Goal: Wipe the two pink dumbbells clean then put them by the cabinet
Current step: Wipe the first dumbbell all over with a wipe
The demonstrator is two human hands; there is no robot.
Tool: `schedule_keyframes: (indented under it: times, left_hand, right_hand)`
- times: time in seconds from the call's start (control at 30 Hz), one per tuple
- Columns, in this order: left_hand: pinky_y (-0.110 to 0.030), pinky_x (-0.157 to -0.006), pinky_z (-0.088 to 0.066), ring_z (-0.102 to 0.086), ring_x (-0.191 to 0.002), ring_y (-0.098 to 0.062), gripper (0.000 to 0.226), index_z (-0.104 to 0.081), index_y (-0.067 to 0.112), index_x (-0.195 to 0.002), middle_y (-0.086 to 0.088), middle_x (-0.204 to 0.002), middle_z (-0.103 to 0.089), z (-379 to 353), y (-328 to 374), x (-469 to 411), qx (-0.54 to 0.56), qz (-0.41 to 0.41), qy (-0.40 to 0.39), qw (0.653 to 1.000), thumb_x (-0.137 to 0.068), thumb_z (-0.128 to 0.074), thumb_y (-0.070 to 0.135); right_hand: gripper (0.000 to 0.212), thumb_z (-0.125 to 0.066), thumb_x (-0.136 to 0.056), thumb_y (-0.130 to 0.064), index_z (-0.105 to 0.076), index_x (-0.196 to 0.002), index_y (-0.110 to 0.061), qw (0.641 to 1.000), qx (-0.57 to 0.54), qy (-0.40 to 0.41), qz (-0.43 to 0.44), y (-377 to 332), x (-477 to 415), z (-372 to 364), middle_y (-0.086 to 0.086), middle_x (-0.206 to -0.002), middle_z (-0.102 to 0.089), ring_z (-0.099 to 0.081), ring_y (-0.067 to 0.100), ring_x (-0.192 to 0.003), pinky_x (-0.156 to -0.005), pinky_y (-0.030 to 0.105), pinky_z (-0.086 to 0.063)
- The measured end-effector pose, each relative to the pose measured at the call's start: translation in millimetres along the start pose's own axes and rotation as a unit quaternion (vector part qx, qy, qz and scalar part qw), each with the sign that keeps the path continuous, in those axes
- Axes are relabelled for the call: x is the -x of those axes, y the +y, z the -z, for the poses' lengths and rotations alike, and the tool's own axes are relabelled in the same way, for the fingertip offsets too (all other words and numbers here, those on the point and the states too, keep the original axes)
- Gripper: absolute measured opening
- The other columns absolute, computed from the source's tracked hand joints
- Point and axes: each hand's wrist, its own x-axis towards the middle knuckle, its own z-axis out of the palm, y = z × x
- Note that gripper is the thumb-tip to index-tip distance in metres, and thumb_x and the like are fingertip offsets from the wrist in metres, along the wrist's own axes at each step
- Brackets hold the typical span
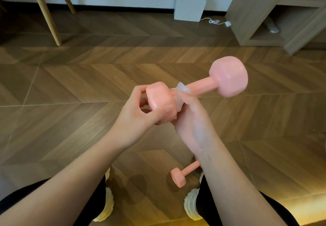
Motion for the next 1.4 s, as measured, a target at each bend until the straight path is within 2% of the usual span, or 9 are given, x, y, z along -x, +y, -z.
schedule_keyframes:
  times: [0.1, 0.23, 0.43, 0.63, 0.77, 0.93, 1.1, 1.23, 1.4]
  left_hand:
    - [-0.033, -0.066, -0.06, -0.074, -0.087, -0.024, 0.063, -0.054, 0.022, -0.115, -0.004, -0.097, -0.074, 2, 1, 1, 0.073, 0.046, -0.002, 0.996, -0.062, -0.079, 0.045]
    - [-0.034, -0.068, -0.059, -0.074, -0.085, -0.031, 0.069, -0.054, 0.019, -0.121, -0.014, -0.105, -0.073, 5, 2, 5, 0.122, 0.068, -0.022, 0.99, -0.063, -0.076, 0.049]
    - [-0.036, -0.07, -0.058, -0.073, -0.086, -0.035, 0.076, -0.05, 0.016, -0.128, -0.019, -0.109, -0.071, 2, -3, 5, 0.14, 0.084, -0.038, 0.986, -0.064, -0.075, 0.05]
    - [-0.035, -0.069, -0.06, -0.073, -0.092, -0.027, 0.072, -0.052, 0.019, -0.122, -0.001, -0.101, -0.073, -2, -6, 4, 0.114, 0.065, -0.015, 0.991, -0.061, -0.078, 0.047]
    - [-0.039, -0.071, -0.061, -0.07, -0.099, -0.02, 0.071, -0.053, 0.024, -0.119, -0.001, -0.105, -0.069, -2, -8, 3, 0.067, 0.048, 0.004, 0.997, -0.056, -0.078, 0.048]
    - [-0.036, -0.066, -0.06, -0.071, -0.091, -0.021, 0.069, -0.054, 0.023, -0.116, -0.002, -0.103, -0.069, -2, -9, 2, 0.072, 0.051, 0.0, 0.996, -0.056, -0.078, 0.048]
    - [-0.036, -0.069, -0.059, -0.071, -0.089, -0.029, 0.074, -0.053, 0.019, -0.122, -0.007, -0.105, -0.069, 0, -12, 7, 0.108, 0.077, -0.03, 0.991, -0.059, -0.079, 0.047]
    - [-0.04, -0.073, -0.061, -0.067, -0.098, -0.015, 0.07, -0.054, 0.026, -0.119, 0.014, -0.099, -0.069, -3, -13, 8, 0.075, 0.049, -0.019, 0.996, -0.058, -0.079, 0.048]
    - [-0.037, -0.075, -0.061, -0.067, -0.099, -0.01, 0.065, -0.053, 0.029, -0.116, 0.022, -0.096, -0.068, -3, -9, 9, 0.076, 0.015, -0.001, 0.997, -0.058, -0.077, 0.046]
  right_hand:
    - [0.036, -0.047, -0.086, -0.019, -0.058, -0.116, -0.003, 0.999, 0.014, -0.043, 0.007, -6, -1, 4, 0.016, -0.123, -0.057, -0.05, 0.03, -0.121, -0.107, 0.05, -0.035]
    - [0.052, -0.056, -0.095, -0.033, -0.052, -0.137, -0.003, 0.998, 0.057, -0.029, 0.008, -8, -1, 3, 0.011, -0.137, -0.061, -0.056, 0.023, -0.129, -0.114, 0.044, -0.039]
    - [0.031, -0.069, -0.075, -0.04, -0.074, -0.097, -0.018, 0.992, 0.113, 0.034, 0.034, -7, 2, 4, -0.007, -0.094, -0.077, -0.07, 0.004, -0.093, -0.088, 0.027, -0.05]
    - [0.041, -0.08, -0.057, -0.041, -0.078, -0.091, -0.017, 0.985, 0.082, 0.139, 0.056, -5, 5, 1, 0.001, -0.095, -0.078, -0.073, 0.014, -0.096, -0.097, 0.035, -0.054]
    - [0.043, -0.078, -0.064, -0.029, -0.075, -0.103, -0.01, 0.987, -0.004, 0.152, 0.052, -5, 6, 5, 0.003, -0.099, -0.077, -0.072, 0.015, -0.096, -0.093, 0.032, -0.057]
    - [0.028, -0.072, -0.079, -0.008, -0.071, -0.107, -0.006, 0.979, -0.118, 0.15, 0.071, -14, 1, 14, 0.01, -0.109, -0.074, -0.072, 0.019, -0.099, -0.087, 0.029, -0.058]
    - [0.044, -0.074, -0.072, -0.023, -0.069, -0.114, -0.015, 0.968, -0.192, 0.141, 0.074, -25, -1, 25, 0.007, -0.11, -0.075, -0.073, 0.017, -0.102, -0.092, 0.035, -0.054]
    - [0.044, -0.074, -0.073, -0.036, -0.069, -0.115, -0.022, 0.985, -0.144, 0.095, 0.032, -17, 1, 21, 0.001, -0.11, -0.071, -0.068, 0.017, -0.104, -0.103, 0.046, -0.048]
    - [0.042, -0.087, -0.063, -0.034, -0.078, -0.102, -0.023, 0.996, -0.029, 0.082, 0.007, -2, 5, 2, -0.002, -0.107, -0.075, -0.071, 0.011, -0.098, -0.087, 0.032, -0.055]
